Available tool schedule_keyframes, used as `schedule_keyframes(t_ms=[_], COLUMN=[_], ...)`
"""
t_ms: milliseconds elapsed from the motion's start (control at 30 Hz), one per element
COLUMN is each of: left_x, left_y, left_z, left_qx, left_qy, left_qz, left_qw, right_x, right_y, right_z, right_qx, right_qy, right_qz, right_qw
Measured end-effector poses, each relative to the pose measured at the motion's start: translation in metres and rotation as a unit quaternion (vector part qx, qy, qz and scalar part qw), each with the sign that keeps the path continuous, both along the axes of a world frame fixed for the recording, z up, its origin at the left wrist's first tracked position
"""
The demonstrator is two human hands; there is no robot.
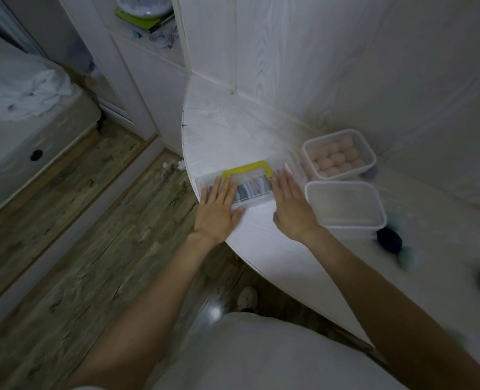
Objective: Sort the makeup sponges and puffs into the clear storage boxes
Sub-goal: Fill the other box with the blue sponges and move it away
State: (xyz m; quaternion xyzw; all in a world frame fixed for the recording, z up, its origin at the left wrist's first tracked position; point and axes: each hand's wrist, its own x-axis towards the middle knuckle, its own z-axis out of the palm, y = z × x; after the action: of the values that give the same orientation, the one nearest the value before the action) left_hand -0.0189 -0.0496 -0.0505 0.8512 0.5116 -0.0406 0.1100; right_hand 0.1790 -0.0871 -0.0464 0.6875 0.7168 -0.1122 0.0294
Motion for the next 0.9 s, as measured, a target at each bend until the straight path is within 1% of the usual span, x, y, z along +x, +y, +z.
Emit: schedule_keyframes(t_ms=[100, 133, 200, 267, 300, 333, 367, 400, 433, 467, 500, 533, 600, 633, 667, 700, 767, 800, 833, 867, 900], left_x=[0.002, 0.000, -0.001, 0.002, 0.008, 0.013, 0.023, 0.033, 0.046, 0.061, 0.075, 0.088, 0.107, 0.118, 0.124, 0.130, 0.136, 0.136, 0.134, 0.128, 0.123], left_y=[0.003, 0.005, 0.010, 0.014, 0.012, 0.007, 0.000, -0.009, -0.019, -0.028, -0.035, -0.041, -0.047, -0.049, -0.051, -0.052, -0.052, -0.052, -0.052, -0.052, -0.054], left_z=[-0.005, -0.004, 0.002, 0.010, 0.014, 0.019, 0.024, 0.029, 0.033, 0.034, 0.036, 0.036, 0.033, 0.033, 0.034, 0.037, 0.042, 0.042, 0.040, 0.037, 0.032], left_qx=[-0.008, -0.011, -0.027, -0.023, -0.002, 0.022, 0.033, 0.019, -0.030, -0.092, -0.167, -0.249, -0.393, -0.435, -0.459, -0.464, -0.464, -0.465, -0.462, -0.453, -0.433], left_qy=[-0.005, -0.005, 0.010, 0.000, -0.030, -0.091, -0.166, -0.238, -0.287, -0.310, -0.314, -0.320, -0.349, -0.367, -0.394, -0.418, -0.458, -0.473, -0.478, -0.482, -0.472], left_qz=[-0.003, -0.008, -0.013, 0.007, 0.025, 0.043, 0.052, 0.061, 0.066, 0.069, 0.081, 0.100, 0.151, 0.171, 0.183, 0.188, 0.202, 0.217, 0.234, 0.253, 0.261], left_qw=[1.000, 1.000, 0.999, 1.000, 0.999, 0.995, 0.984, 0.969, 0.955, 0.944, 0.931, 0.909, 0.837, 0.804, 0.775, 0.758, 0.731, 0.716, 0.710, 0.706, 0.723], right_x=[-0.003, -0.004, -0.003, 0.004, 0.011, 0.017, 0.027, 0.036, 0.047, 0.063, 0.078, 0.092, 0.112, 0.119, 0.123, 0.125, 0.125, 0.124, 0.124, 0.124, 0.125], right_y=[-0.002, -0.001, 0.001, -0.005, -0.013, -0.024, -0.039, -0.054, -0.069, -0.083, -0.093, -0.101, -0.109, -0.112, -0.115, -0.119, -0.127, -0.132, -0.137, -0.140, -0.142], right_z=[-0.001, 0.001, 0.008, 0.019, 0.026, 0.031, 0.036, 0.040, 0.043, 0.041, 0.038, 0.034, 0.031, 0.033, 0.036, 0.038, 0.044, 0.047, 0.048, 0.048, 0.048], right_qx=[-0.018, -0.022, -0.015, 0.034, 0.072, 0.120, 0.169, 0.208, 0.231, 0.235, 0.218, 0.183, 0.113, 0.084, 0.056, 0.038, 0.051, 0.075, 0.101, 0.126, 0.148], right_qy=[-0.032, -0.023, 0.026, 0.079, 0.097, 0.115, 0.131, 0.147, 0.157, 0.163, 0.173, 0.195, 0.256, 0.277, 0.295, 0.310, 0.324, 0.320, 0.308, 0.286, 0.268], right_qz=[0.000, -0.004, -0.007, -0.002, -0.010, -0.036, -0.089, -0.158, -0.233, -0.305, -0.358, -0.393, -0.396, -0.397, -0.398, -0.400, -0.380, -0.362, -0.341, -0.316, -0.292], right_qw=[0.999, 0.999, 1.000, 0.996, 0.993, 0.985, 0.973, 0.954, 0.931, 0.908, 0.891, 0.880, 0.874, 0.871, 0.867, 0.862, 0.865, 0.872, 0.883, 0.896, 0.906])
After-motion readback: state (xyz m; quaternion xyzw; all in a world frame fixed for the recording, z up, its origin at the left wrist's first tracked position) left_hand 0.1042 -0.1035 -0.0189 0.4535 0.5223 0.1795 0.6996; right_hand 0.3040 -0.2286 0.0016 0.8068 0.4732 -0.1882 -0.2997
